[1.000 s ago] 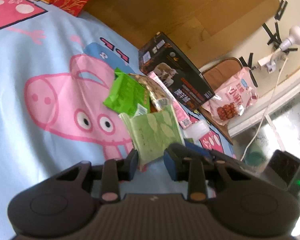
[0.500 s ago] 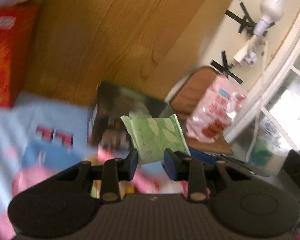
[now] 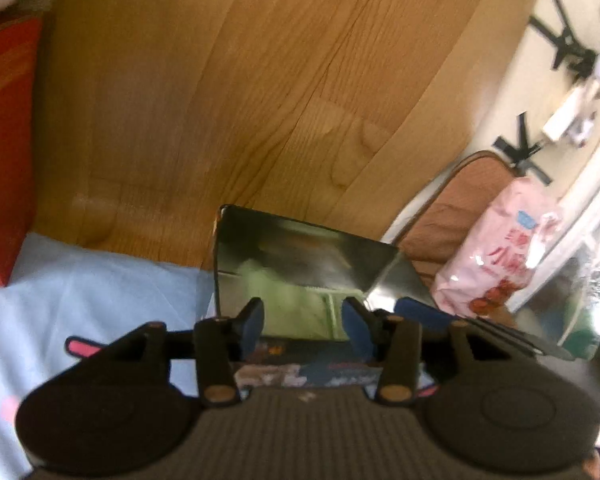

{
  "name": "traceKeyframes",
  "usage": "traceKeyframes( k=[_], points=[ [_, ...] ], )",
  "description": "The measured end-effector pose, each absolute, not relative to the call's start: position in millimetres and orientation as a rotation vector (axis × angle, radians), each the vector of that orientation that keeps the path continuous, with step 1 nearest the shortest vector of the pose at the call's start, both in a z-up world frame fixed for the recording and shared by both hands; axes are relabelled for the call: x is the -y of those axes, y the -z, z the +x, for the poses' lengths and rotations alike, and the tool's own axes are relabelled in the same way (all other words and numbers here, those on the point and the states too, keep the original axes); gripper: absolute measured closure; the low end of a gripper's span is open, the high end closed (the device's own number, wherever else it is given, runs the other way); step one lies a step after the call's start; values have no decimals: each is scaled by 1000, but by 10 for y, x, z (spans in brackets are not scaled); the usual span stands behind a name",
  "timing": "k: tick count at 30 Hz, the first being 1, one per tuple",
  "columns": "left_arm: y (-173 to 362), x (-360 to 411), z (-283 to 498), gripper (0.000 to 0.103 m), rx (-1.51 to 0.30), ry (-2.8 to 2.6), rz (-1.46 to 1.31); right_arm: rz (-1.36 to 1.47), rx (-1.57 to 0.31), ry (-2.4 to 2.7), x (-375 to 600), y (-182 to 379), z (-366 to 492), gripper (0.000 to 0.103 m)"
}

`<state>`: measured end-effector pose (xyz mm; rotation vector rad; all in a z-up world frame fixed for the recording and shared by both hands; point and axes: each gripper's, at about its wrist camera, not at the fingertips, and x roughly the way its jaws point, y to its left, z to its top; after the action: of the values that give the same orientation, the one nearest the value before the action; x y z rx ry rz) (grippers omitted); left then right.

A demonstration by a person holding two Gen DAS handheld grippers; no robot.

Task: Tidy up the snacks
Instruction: 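Carry the leaf-print packet into the black tin box and release it, then grasp the white plastic jelly cup with the left gripper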

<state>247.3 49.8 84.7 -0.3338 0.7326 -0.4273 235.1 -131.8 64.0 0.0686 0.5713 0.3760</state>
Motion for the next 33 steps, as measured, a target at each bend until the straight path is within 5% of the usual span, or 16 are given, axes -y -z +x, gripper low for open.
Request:
traceKeyframes(
  k=[10,11,12,22,29,33],
  points=[
    [-613,-687,1640,59,-760,515,-427,48,-623,-422,1614,-329,1383,55],
    [-572,-660,1584,59,-772,519,-436,37,-647,-416,1606,-260,1352,56],
    [-533,-627,1534,59,-783,522,-443,40,-665,-405,1611,-226,1340,69],
    [-436,-98,1213,59,-853,609,-400,317,-668,-302,2326,-178,826,71],
    [-493,363,1268,54,-864,649,-334,286,-646,-273,2514,-157,515,68],
    [-527,548,1234,54,-834,615,-221,189,-619,-318,2422,-178,507,56]
  ],
)
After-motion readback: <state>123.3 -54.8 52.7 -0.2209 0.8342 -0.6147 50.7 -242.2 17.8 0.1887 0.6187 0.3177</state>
